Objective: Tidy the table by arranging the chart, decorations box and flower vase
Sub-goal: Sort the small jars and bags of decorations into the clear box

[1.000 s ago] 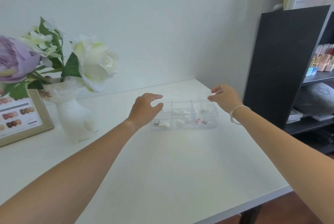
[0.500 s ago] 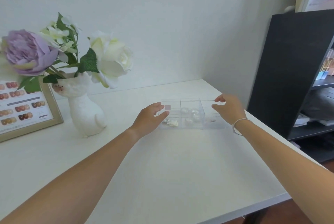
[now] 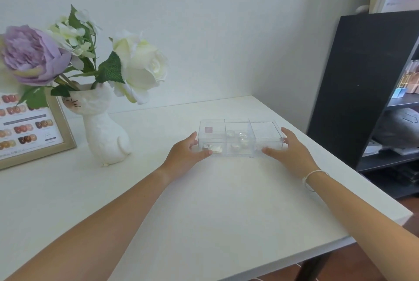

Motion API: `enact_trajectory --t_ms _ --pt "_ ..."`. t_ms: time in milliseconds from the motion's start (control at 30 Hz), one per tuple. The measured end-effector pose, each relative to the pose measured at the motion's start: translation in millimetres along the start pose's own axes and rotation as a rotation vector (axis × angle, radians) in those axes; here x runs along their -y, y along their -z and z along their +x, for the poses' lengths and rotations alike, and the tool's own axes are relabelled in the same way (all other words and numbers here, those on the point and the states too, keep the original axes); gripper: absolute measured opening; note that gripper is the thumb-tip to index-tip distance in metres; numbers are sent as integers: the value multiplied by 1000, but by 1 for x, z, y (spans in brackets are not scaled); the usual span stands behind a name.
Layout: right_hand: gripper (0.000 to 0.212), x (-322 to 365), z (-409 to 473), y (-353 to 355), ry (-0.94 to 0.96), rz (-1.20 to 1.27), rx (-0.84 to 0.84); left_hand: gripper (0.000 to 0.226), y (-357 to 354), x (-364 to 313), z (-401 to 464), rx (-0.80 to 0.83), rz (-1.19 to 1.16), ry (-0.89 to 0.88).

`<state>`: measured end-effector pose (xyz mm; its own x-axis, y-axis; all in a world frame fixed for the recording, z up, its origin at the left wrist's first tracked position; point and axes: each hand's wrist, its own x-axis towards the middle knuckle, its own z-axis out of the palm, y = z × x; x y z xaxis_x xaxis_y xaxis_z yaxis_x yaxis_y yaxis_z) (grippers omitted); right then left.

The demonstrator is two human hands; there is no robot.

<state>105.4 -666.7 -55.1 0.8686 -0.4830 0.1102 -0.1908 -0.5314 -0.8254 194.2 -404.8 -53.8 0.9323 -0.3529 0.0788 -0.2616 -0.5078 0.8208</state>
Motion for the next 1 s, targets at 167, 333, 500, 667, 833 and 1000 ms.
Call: enact_trajectory --t_ms 167,333,500,667,833,1000 --pt "74 0 -4 -6 -10 -196 -13 56 -6 -1 -7 -58 83 -70" --pt "68 1 2 -9 15 -217 -61 49 -13 -6 -8 -156 114 -50" --pt "70 2 17 -10 22 -207 -50 43 -16 -9 -2 -197 140 -31" --pt "70 3 38 -17 21 -183 -32 39 -16 -9 12 -223 142 -11" --pt "69 7 65 -25 17 -173 -22 32 -17 -7 34 -246 173 13" --pt "66 11 97 -35 20 -154 -22 32 -18 -4 60 -274 200 28"
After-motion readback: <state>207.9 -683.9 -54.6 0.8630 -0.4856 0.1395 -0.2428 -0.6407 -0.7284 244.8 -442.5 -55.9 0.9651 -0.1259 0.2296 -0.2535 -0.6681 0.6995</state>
